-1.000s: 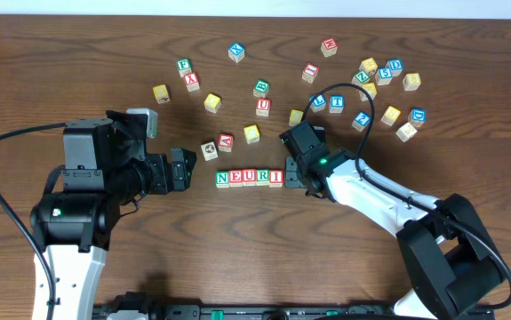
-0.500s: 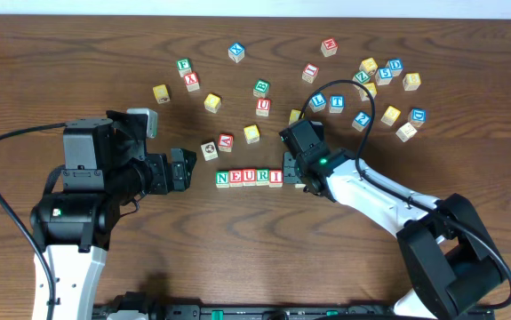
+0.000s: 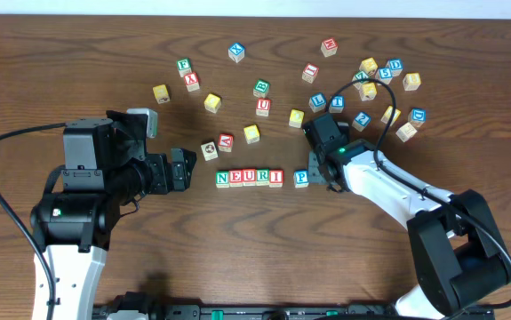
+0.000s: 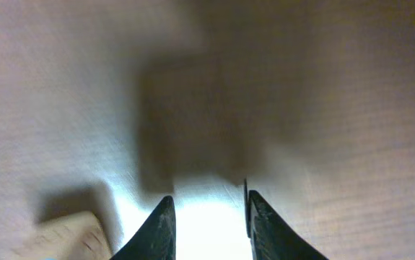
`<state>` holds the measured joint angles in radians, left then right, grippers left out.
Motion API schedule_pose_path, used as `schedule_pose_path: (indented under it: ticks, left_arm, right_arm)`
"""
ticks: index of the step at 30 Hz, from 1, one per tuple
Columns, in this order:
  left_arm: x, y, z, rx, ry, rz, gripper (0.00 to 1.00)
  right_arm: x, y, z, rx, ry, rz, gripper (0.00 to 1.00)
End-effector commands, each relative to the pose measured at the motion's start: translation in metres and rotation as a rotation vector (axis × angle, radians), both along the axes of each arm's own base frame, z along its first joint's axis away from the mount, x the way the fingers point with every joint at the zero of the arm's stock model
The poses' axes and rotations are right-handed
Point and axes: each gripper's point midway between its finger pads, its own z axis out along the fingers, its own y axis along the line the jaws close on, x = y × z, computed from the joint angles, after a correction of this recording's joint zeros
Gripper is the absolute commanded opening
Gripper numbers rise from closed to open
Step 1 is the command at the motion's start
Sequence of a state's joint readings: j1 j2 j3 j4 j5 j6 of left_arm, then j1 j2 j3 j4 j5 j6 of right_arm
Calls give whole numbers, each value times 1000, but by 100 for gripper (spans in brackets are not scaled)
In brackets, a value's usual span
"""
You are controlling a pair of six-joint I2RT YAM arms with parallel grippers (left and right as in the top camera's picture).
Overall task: Spell out NEURIPS
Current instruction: 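Open the right gripper and release the P block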
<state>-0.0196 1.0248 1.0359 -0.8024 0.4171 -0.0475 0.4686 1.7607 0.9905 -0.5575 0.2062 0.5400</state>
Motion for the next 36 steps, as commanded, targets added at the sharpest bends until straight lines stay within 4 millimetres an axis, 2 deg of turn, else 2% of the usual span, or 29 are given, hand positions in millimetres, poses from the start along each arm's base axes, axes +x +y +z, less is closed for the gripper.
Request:
schedule_pose_path:
  ticks: [1, 6, 15, 27, 36]
  left_arm:
    - [1, 0, 8, -1, -25, -6, 98]
    - [1, 0, 8, -1, -25, -6, 98]
    - [1, 0, 8, -2, -25, -7, 98]
    - [1, 0, 8, -1, -25, -7, 98]
    - [1, 0, 8, -2, -25, -7, 98]
  right_arm:
    - [-14, 3, -5, 4, 65, 25, 24]
    - [-29, 14, -8, 17, 109, 34, 25]
    - [-17, 47, -2, 58, 8, 83, 27]
    - [-15, 46, -1, 43, -9, 82, 28]
    - [-4, 45, 3, 25, -60, 84, 29]
